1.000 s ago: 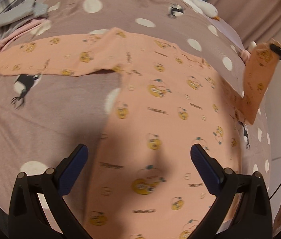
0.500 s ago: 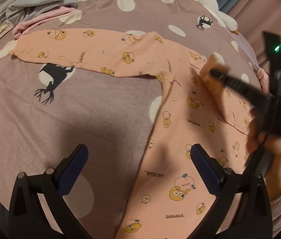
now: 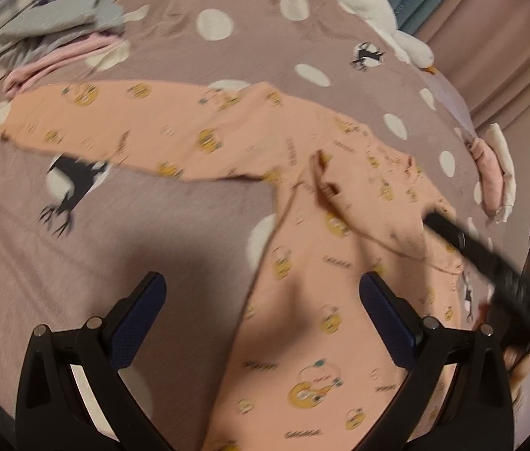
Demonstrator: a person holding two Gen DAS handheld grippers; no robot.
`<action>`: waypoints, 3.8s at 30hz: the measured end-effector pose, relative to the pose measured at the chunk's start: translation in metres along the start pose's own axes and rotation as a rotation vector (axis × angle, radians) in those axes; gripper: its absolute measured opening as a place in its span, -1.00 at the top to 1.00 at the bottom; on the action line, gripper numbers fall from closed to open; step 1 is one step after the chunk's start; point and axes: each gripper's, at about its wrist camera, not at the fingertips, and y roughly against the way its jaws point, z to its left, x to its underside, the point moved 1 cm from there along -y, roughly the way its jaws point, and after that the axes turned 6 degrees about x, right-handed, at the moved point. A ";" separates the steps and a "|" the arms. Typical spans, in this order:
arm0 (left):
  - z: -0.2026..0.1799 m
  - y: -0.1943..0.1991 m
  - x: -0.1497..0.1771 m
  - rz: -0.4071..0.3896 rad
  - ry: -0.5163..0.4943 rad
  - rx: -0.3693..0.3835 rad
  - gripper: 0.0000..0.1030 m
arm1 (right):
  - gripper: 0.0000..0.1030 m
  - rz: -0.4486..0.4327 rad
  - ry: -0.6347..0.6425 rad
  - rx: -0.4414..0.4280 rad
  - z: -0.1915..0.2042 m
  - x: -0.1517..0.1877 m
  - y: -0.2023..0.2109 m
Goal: Fold small clothes
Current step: 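Lift the held sleeve across the shirt body with the right tool and release, then grasp the other sleeve cuff with the left tool, then fold the held sleeve across the shirt body with the left tool and release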
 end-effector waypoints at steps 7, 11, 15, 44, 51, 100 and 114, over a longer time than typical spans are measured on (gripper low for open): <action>-0.045 -0.032 -0.033 0.030 -0.061 0.162 -0.99 | -0.25 0.005 -0.198 0.070 -0.077 0.049 0.018; -0.070 -0.063 -0.052 0.090 -0.023 0.361 -0.99 | -0.25 -0.026 -0.357 0.035 -0.117 0.055 0.028; -0.076 -0.096 -0.061 0.151 0.057 0.445 -0.97 | -0.20 -0.059 -0.554 -0.078 -0.155 0.052 0.022; -0.036 -0.082 -0.046 0.085 0.007 0.230 -0.81 | 0.17 -0.090 -0.591 0.014 -0.188 0.081 0.062; 0.008 -0.045 -0.041 -0.002 0.073 0.179 -0.93 | -0.12 -0.111 -0.465 -0.005 -0.147 0.086 0.081; 0.095 0.062 -0.126 -0.308 0.175 0.116 0.91 | -0.17 -0.021 -0.455 -0.016 -0.115 0.108 0.059; -0.157 -0.055 -0.072 -0.048 -0.245 0.261 0.89 | -0.17 -0.062 -0.513 -0.026 -0.135 0.130 0.078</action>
